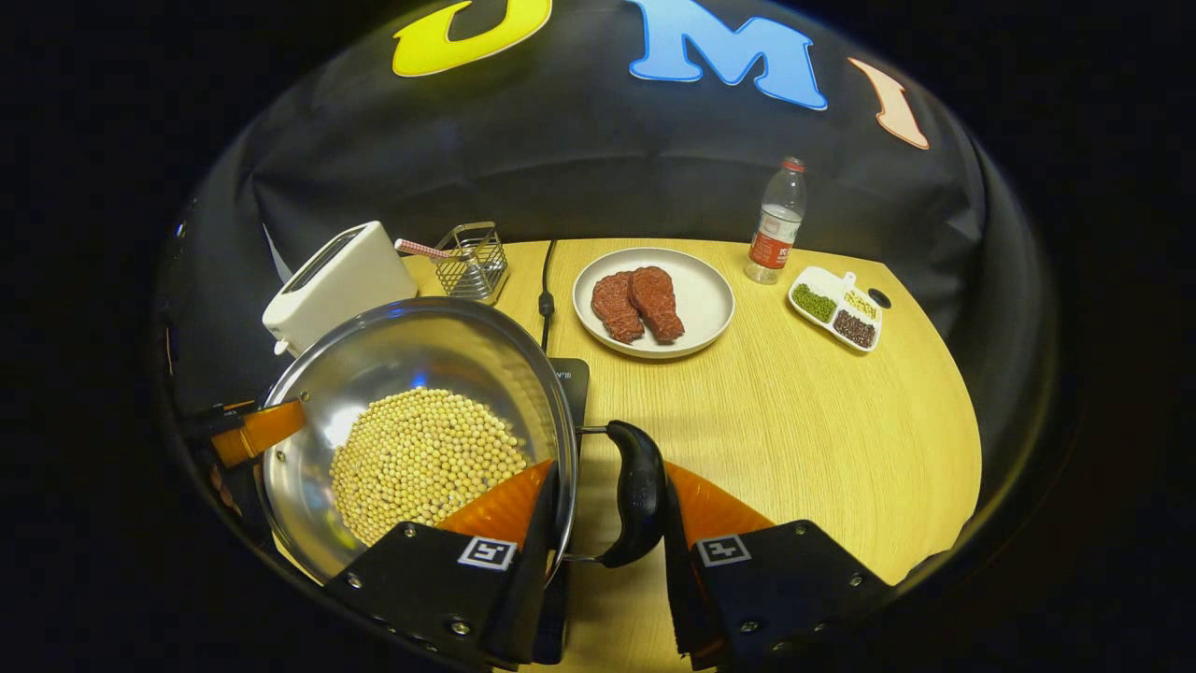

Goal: First push the handle of the pot to place it horizontally, then grasp the pot with both hands and set it on the induction cooktop.

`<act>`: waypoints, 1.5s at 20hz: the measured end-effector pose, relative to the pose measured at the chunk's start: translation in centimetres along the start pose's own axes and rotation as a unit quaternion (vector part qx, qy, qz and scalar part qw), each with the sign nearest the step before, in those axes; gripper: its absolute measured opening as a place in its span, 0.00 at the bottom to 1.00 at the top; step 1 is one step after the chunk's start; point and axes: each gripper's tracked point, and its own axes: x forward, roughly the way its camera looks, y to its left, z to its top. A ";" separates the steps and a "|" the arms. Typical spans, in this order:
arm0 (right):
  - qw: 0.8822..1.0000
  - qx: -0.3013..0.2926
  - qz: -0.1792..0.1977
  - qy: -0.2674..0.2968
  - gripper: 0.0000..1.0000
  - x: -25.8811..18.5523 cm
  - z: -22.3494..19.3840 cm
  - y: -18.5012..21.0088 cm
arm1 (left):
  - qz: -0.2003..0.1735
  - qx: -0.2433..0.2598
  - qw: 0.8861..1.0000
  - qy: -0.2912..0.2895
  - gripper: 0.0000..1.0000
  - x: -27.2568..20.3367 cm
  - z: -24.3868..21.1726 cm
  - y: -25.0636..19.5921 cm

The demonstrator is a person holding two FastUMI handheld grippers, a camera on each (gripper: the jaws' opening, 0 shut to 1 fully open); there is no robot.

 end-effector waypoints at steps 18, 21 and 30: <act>1.000 0.010 -0.017 0.000 0.55 1.5 -0.9 0.4 | -0.019 0.002 1.000 -0.017 0.69 2.9 -0.4 0.7; 1.000 0.012 -0.010 -0.003 0.56 1.6 -0.8 0.5 | -0.018 0.002 1.000 -0.021 0.64 2.8 -0.5 0.7; 0.998 -0.022 0.013 -0.049 0.85 0.0 1.8 0.1 | -0.004 -0.049 0.996 -0.070 0.91 -0.5 2.2 2.4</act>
